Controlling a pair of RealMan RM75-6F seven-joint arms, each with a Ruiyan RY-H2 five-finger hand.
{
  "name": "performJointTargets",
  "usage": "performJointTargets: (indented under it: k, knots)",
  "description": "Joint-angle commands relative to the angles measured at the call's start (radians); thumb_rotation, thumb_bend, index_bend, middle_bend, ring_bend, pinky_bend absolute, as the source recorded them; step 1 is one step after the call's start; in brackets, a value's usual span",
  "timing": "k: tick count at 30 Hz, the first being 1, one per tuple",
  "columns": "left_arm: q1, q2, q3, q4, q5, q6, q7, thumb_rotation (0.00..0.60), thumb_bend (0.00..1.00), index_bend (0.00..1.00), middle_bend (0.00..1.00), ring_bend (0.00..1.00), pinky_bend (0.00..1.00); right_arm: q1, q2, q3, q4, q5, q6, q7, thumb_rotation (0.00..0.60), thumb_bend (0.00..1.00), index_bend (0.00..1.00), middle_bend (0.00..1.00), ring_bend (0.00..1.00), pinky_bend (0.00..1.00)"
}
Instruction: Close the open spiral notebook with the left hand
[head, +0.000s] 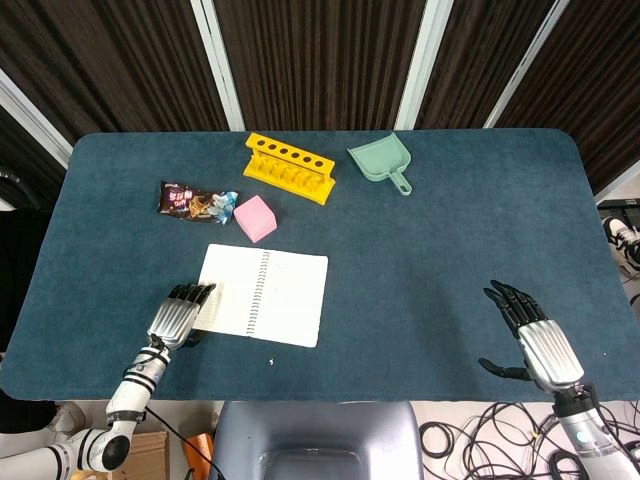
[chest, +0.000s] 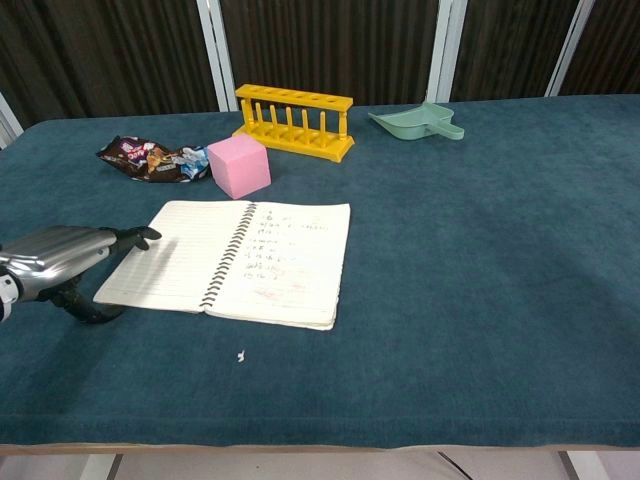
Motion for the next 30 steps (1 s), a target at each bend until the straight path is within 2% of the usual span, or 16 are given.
performJointTargets:
  k: [1, 4, 9, 18, 24, 28, 30]
  knots:
    - [-0.011, -0.019, -0.003, 0.030, 0.006, -0.006, -0.029, 0.600, 0.26, 0.12, 0.14, 0.11, 0.16, -0.003, -0.002, -0.001, 0.005, 0.000, 0.004, 0.003, 0.600, 0.00, 0.07, 0.02, 0.03, 0.13]
    - [-0.015, -0.047, 0.001, 0.078, 0.055, 0.013, -0.097, 0.600, 0.28, 0.15, 0.15, 0.13, 0.18, -0.008, -0.003, -0.002, 0.010, 0.000, 0.010, 0.009, 0.600, 0.00, 0.07, 0.02, 0.03, 0.13]
    - [-0.023, -0.108, 0.027, 0.206, 0.182, 0.063, -0.294, 0.600, 0.42, 0.20, 0.19, 0.17, 0.20, -0.012, -0.003, -0.004, 0.016, -0.004, 0.018, 0.018, 0.600, 0.00, 0.07, 0.02, 0.03, 0.13]
    - [-0.035, -0.232, 0.061, 0.472, 0.360, 0.247, -0.562, 0.600, 0.48, 0.24, 0.22, 0.21, 0.23, -0.011, 0.003, -0.003, 0.012, -0.007, 0.017, 0.023, 0.600, 0.00, 0.07, 0.02, 0.03, 0.13]
    - [-0.039, -0.299, 0.076, 0.642, 0.423, 0.366, -0.612, 0.600, 0.58, 0.41, 0.33, 0.34, 0.31, -0.005, 0.009, -0.001, 0.000, -0.014, 0.013, 0.017, 0.600, 0.00, 0.08, 0.02, 0.03, 0.13]
    - [-0.036, -0.324, 0.077, 0.688, 0.437, 0.414, -0.638, 0.600, 0.62, 0.49, 0.41, 0.42, 0.36, -0.003, 0.010, 0.000, -0.003, -0.015, 0.011, 0.015, 0.600, 0.00, 0.08, 0.02, 0.03, 0.13]
    - [-0.038, -0.344, 0.092, 0.733, 0.473, 0.482, -0.631, 0.600, 0.63, 0.55, 0.47, 0.50, 0.42, -0.001, 0.010, 0.000, -0.005, -0.016, 0.009, 0.016, 0.600, 0.00, 0.08, 0.02, 0.03, 0.13]
